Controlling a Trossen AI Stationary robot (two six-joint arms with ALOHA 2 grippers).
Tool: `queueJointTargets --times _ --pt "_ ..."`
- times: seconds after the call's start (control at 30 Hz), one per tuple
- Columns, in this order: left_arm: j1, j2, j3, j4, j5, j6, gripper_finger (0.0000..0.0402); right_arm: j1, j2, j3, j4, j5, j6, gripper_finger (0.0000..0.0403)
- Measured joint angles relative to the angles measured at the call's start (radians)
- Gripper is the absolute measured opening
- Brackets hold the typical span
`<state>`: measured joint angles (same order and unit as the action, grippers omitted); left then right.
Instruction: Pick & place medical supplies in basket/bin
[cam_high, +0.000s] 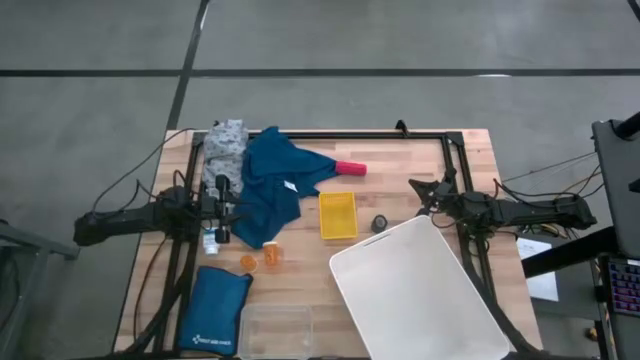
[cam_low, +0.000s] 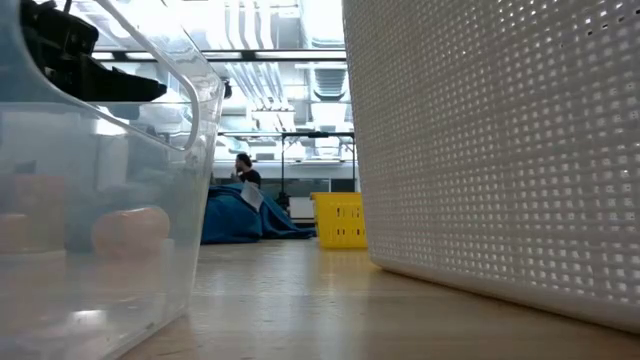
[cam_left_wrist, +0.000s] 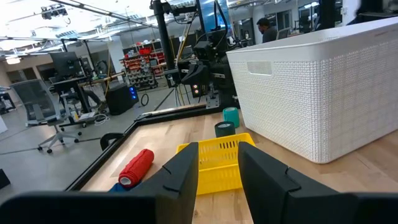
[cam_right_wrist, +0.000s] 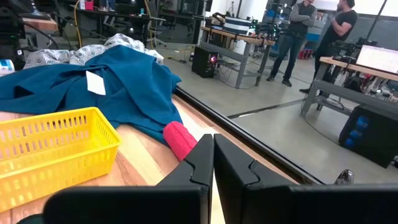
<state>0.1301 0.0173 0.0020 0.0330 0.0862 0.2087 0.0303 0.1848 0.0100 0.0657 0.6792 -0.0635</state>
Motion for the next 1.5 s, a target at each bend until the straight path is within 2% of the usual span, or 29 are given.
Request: queueJointTargets --times 0.5,0.8,1.03,1.13,1.23,1.5 --pt "0.0 0.0 0.0 0.0 0.0 0.0 0.0118 0.0 0.0 0.0 0.0 0.008 0.001 0.0008" --pt "0.0 0.0 0.0 0.0 0.0 0.0 0.0118 0.0 0.0 0.0 0.021 0.015 0.088 0.0008" --pt "0.0 0.0 0.0 0.0 0.0 0.0 0.0118 0.0 0.0 0.0 0.105 -0.1 0.178 0.0008" --pt "0.0 0.0 0.0 0.0 0.0 0.0 0.0118 0.0 0.0 0.0 0.174 -0.113 0.192 0.0008" --pt "0.0 0.0 0.0 0.0 0.0 0.0 0.0118 0.0 0.0 0.001 0.226 -0.115 0.188 0.0008" --pt "0.0 0.0 0.0 0.0 0.0 0.0 0.0118 0.0 0.007 0.012 0.209 -0.053 0.11 0.0008"
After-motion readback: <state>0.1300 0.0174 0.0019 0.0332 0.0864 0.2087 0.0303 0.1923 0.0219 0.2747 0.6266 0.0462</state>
